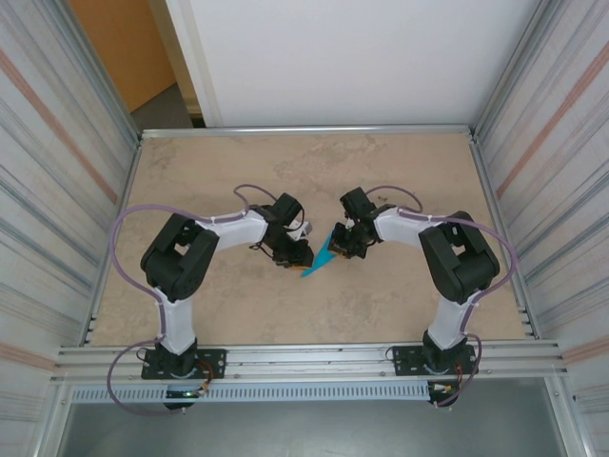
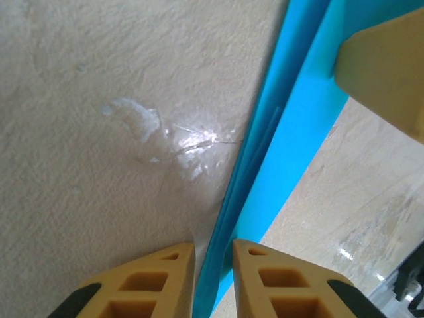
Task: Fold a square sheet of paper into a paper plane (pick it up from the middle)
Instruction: Fold the wing for the fifth time at the center of the table.
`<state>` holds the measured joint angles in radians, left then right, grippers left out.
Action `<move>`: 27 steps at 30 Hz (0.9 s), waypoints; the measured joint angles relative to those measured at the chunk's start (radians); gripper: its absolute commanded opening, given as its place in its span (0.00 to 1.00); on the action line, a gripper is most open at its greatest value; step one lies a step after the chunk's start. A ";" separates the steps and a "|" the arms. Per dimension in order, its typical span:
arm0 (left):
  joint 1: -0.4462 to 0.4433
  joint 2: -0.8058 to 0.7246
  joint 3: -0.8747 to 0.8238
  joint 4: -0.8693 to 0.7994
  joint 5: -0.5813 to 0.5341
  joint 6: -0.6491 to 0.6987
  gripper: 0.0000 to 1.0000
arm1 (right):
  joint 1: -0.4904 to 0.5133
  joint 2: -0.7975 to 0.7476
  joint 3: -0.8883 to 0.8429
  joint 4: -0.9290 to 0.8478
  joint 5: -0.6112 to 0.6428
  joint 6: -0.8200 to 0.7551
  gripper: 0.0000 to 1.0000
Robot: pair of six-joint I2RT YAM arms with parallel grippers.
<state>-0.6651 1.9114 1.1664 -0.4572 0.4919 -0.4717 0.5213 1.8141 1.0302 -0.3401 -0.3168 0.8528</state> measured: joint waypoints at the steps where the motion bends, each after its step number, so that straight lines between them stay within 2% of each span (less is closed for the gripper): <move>1: -0.004 -0.010 -0.003 0.002 -0.009 -0.002 0.24 | 0.000 0.006 0.013 -0.016 0.001 -0.001 0.16; 7: -0.008 -0.114 -0.037 0.050 -0.043 -0.013 0.21 | 0.000 0.028 0.057 -0.077 0.003 -0.018 0.15; 13: -0.008 -0.141 -0.065 0.153 -0.011 -0.042 0.15 | 0.000 0.043 0.085 -0.110 0.002 -0.027 0.14; 20: -0.012 -0.089 -0.073 0.232 0.090 -0.058 0.10 | 0.000 0.061 0.106 -0.126 -0.002 -0.031 0.13; 27: -0.016 -0.003 -0.062 0.237 0.118 -0.057 0.09 | 0.000 0.077 0.126 -0.140 -0.020 -0.035 0.12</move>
<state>-0.6811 1.9083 1.1042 -0.2207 0.6102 -0.5285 0.5209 1.8912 1.1564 -0.4805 -0.3367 0.8177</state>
